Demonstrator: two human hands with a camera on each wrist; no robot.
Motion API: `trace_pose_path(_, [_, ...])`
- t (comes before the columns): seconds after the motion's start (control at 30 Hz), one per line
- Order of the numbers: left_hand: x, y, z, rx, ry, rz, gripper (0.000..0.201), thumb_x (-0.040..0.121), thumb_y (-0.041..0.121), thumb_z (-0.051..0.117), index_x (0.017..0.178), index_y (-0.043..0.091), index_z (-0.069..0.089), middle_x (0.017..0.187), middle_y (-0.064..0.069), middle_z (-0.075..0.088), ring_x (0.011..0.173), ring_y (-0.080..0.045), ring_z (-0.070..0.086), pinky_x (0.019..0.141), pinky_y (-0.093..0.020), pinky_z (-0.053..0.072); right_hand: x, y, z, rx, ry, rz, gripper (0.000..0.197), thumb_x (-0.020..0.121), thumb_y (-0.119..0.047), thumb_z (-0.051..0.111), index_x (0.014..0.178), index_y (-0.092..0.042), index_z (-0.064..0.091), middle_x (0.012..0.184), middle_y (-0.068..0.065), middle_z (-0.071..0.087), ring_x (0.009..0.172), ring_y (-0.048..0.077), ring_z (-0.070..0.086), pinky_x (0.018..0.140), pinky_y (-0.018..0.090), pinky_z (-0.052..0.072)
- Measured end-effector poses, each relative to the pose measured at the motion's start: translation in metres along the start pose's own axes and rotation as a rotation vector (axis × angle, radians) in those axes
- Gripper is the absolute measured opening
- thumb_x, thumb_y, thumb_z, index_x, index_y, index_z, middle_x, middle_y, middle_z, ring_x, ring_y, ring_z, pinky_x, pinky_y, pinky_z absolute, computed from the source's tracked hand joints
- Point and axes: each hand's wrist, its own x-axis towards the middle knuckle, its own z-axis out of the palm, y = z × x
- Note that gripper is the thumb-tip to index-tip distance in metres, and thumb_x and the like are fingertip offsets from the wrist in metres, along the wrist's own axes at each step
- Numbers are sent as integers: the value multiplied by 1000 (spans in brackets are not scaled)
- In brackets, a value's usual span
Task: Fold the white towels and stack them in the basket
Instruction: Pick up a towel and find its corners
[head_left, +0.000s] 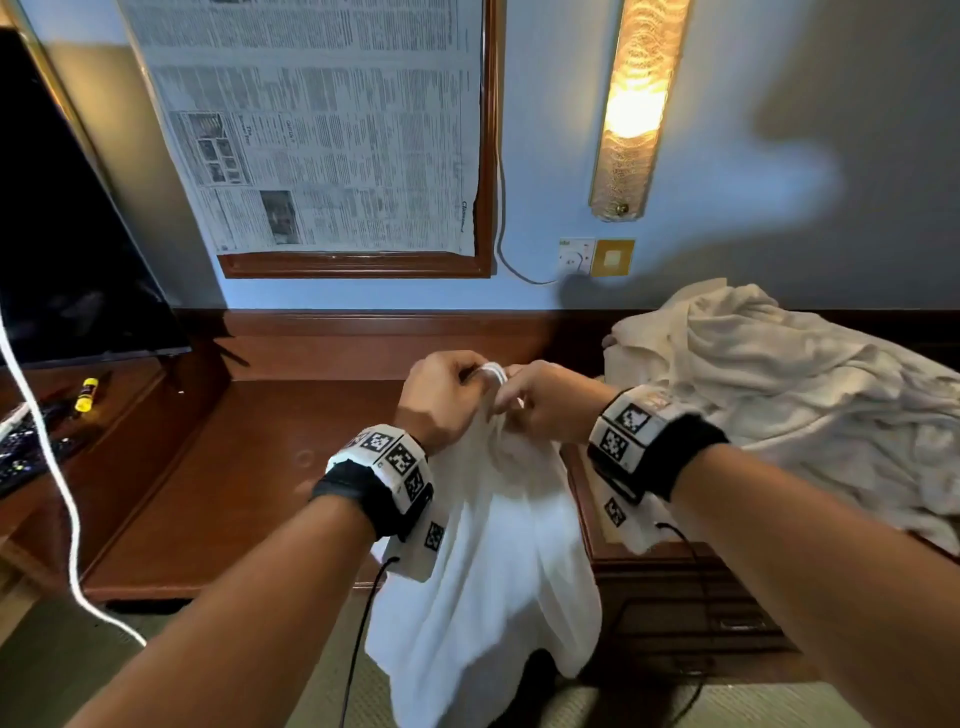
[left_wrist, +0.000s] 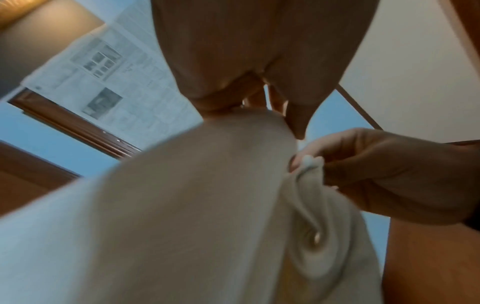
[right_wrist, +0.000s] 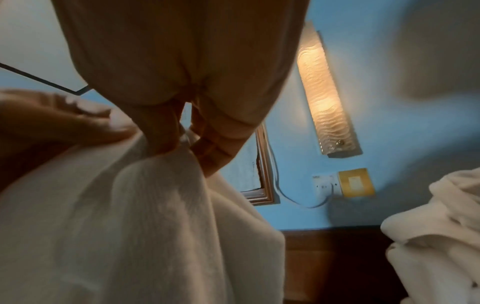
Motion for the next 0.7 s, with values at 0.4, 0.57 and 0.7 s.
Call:
trace_pose_path(0.4, [-66, -78, -2, -220, -15, -256, 27, 82, 57, 66, 86, 31, 71, 78, -3, 75, 70, -19, 70, 70, -48, 58, 19, 21, -62, -8, 538, 68, 34, 74, -5, 49, 94, -1, 76, 89, 10, 70, 82, 20, 63, 78, 25, 48])
trace_pose_path(0.57, [-84, -104, -9, -110, 80, -262, 41, 84, 67, 62, 85, 26, 64, 66, -5, 63, 60, -18, 56, 58, -40, 51, 23, 45, -63, 9, 587, 136, 30, 76, 5, 55, 96, -1, 76, 95, 16, 72, 90, 31, 67, 85, 37, 53])
trace_pose_path(0.7, [-88, -108, -8, -45, -15, -287, 26, 84, 55, 70, 80, 31, 63, 61, 6, 60, 57, -12, 53, 56, -33, 47, 19, 55, -61, -17, 649, 166, 27, 74, 7, 57, 92, 1, 77, 92, 19, 73, 87, 31, 68, 85, 33, 54])
